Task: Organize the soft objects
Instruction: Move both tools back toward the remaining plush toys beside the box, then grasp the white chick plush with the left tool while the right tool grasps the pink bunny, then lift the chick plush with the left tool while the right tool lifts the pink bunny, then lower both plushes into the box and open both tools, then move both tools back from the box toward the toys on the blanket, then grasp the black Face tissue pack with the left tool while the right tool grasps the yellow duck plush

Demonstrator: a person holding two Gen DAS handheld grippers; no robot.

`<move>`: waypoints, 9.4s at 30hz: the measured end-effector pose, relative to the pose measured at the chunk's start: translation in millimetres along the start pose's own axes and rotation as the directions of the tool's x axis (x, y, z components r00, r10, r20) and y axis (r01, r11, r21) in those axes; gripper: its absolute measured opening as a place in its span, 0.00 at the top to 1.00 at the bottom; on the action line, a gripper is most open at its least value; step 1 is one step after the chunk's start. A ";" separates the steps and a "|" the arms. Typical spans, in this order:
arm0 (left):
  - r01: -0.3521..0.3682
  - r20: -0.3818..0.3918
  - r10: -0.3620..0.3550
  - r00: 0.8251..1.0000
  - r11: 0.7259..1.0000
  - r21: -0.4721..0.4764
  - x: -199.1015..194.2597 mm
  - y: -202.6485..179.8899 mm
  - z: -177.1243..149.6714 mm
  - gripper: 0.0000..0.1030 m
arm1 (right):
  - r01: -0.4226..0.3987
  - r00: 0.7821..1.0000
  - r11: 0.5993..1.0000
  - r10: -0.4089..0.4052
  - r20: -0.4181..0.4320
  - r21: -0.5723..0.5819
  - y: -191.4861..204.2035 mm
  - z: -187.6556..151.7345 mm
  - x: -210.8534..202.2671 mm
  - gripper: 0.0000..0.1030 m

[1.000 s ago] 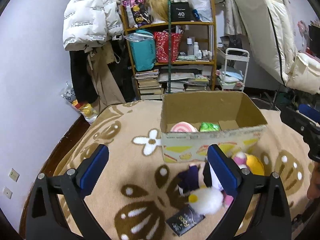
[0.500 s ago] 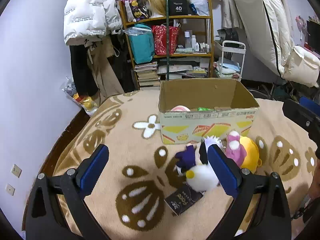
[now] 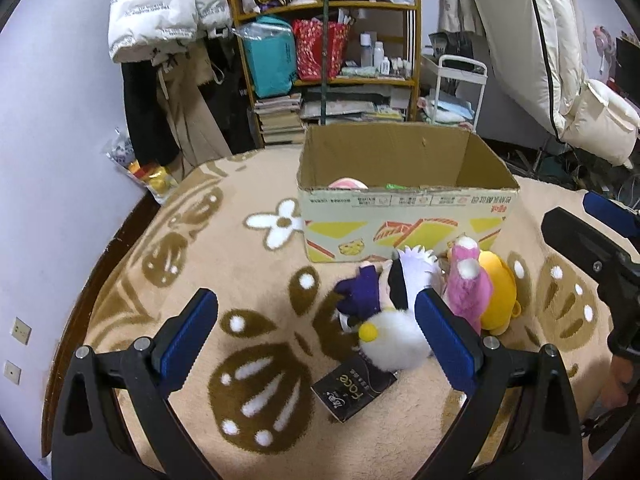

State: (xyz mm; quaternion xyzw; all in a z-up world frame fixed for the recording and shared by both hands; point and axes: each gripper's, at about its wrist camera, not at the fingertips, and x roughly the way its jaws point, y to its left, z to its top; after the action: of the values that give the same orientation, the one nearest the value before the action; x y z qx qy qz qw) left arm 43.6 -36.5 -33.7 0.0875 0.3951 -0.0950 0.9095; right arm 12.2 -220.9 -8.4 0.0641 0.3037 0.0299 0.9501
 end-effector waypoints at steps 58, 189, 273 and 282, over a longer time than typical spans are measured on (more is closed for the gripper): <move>0.201 -0.380 -0.207 0.902 0.978 -0.056 117.5 -35.7 -27.2 0.51 | -0.140 0.903 0.987 0.162 -0.397 0.084 -1.3 -35.3 115.1 0.48; 0.001 0.211 -0.003 0.977 1.000 0.006 75.7 -21.7 86.4 0.35 | -0.042 0.997 0.998 0.038 0.071 0.054 -45.3 49.4 104.2 0.35; -0.075 -0.390 0.037 0.920 0.994 -0.082 77.1 7.7 -34.5 0.08 | 0.197 0.954 0.976 -0.169 -0.247 0.090 -36.3 -33.4 80.9 0.00; -0.055 -0.500 -0.002 0.866 0.994 -0.099 99.6 10.1 -46.8 0.08 | 0.203 0.936 0.971 -0.154 -0.317 0.125 -42.8 -43.1 95.1 0.00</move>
State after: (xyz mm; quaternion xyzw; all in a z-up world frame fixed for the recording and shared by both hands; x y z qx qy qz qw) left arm 79.9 -26.1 -137.5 0.0644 0.6200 -0.0349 0.7812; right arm 65.4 -249.7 -103.6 0.1050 0.4526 -0.0710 0.8826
